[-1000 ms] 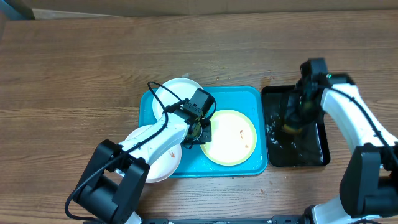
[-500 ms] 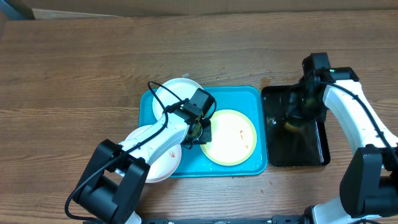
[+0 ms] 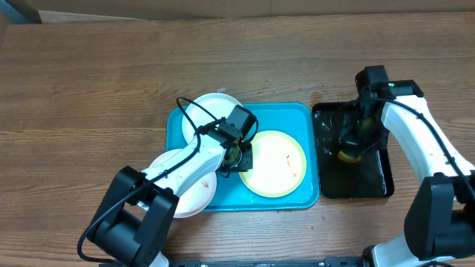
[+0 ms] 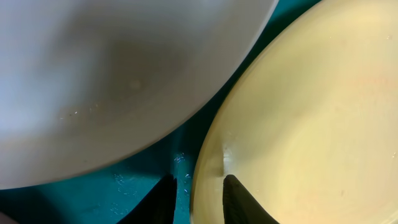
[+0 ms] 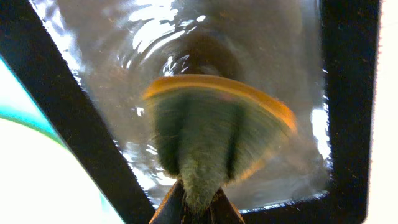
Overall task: Clean dirty plates on tray and stack at the side
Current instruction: 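Scrub the yellow-rimmed plate with the sponge in the right gripper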
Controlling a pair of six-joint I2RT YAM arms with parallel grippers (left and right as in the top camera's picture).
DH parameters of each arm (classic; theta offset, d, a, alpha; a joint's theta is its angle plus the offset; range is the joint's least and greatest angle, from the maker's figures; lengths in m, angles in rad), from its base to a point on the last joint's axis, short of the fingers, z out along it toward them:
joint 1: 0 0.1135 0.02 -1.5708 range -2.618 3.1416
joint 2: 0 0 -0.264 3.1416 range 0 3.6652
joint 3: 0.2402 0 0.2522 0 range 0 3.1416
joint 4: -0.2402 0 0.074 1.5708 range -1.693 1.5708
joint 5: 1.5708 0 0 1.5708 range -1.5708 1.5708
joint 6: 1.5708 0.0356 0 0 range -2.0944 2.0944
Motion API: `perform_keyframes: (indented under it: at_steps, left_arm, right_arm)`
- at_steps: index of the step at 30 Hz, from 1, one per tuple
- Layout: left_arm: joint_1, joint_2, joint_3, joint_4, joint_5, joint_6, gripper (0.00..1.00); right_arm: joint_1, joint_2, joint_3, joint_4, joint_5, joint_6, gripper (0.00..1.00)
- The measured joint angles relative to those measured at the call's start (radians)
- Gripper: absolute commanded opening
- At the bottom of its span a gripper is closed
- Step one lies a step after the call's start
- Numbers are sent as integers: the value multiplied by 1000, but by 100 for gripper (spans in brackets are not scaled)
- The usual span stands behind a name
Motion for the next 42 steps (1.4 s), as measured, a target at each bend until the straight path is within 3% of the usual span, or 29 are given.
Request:
perform_keyframes:
  at_steps: [4, 12, 20, 22, 26, 36, 42]
  left_arm:
    - [0, 0, 0, 3, 3, 0, 26]
    - [0, 0, 0, 8, 10, 0, 14]
    - [0, 0, 0, 10, 10, -21, 15]
    - [0, 0, 0, 11, 10, -35, 15]
    - [0, 0, 0, 11, 10, -50, 4]
    - [0, 0, 0, 18, 18, -56, 4]
    - [0, 0, 0, 17, 18, -56, 4]
  right_arm:
    - [14, 0, 0, -22, -8, -19, 4]
    - [26, 0, 0, -13, -42, -63, 4]
    - [62, 0, 0, -39, -95, -96, 4]
    - [86, 0, 0, -47, -95, -101, 4]
    - [147, 0, 0, -43, -95, -108, 4]
    - [441, 0, 0, 56, -47, -90, 4]
    - [499, 0, -17, 155, 71, -34, 4]
